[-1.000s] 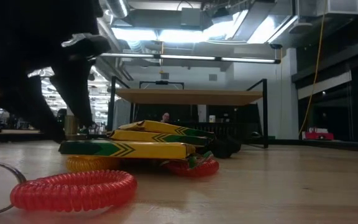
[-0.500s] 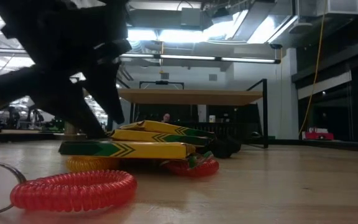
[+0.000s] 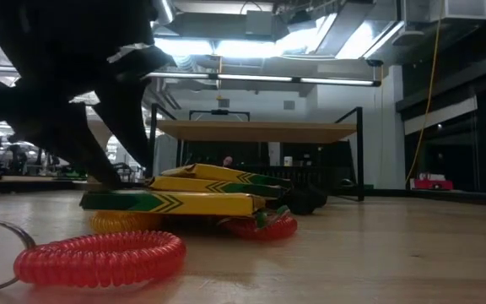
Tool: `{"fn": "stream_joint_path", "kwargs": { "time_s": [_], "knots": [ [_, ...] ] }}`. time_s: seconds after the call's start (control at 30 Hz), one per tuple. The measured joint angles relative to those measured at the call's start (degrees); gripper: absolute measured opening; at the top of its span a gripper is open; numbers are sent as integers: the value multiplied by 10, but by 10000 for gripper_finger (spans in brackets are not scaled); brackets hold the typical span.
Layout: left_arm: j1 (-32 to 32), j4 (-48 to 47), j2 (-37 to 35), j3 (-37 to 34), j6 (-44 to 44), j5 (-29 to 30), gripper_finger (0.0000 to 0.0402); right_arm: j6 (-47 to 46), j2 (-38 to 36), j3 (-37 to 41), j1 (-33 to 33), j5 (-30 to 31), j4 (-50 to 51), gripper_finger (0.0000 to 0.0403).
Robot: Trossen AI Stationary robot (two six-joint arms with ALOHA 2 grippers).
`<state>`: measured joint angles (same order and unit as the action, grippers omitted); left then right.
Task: Pick & Place Office Desk Supplies
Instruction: Put the top crayon box into the green basket
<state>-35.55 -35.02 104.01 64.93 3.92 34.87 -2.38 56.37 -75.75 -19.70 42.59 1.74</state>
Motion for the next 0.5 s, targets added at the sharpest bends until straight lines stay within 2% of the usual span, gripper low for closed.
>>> {"fn": "stream_joint_path", "kwargs": {
  "time_s": [0.2,0.3,0.5],
  "knots": [
    [-3,15,6,-2,28,-1,171,0,2,0,0,0,0,231],
    [-3,53,6,-18,25,-20,171,-2,6,0,0,0,0,231],
    [-4,45,6,-38,23,-19,171,-2,10,0,0,0,0,231]
  ]
}}
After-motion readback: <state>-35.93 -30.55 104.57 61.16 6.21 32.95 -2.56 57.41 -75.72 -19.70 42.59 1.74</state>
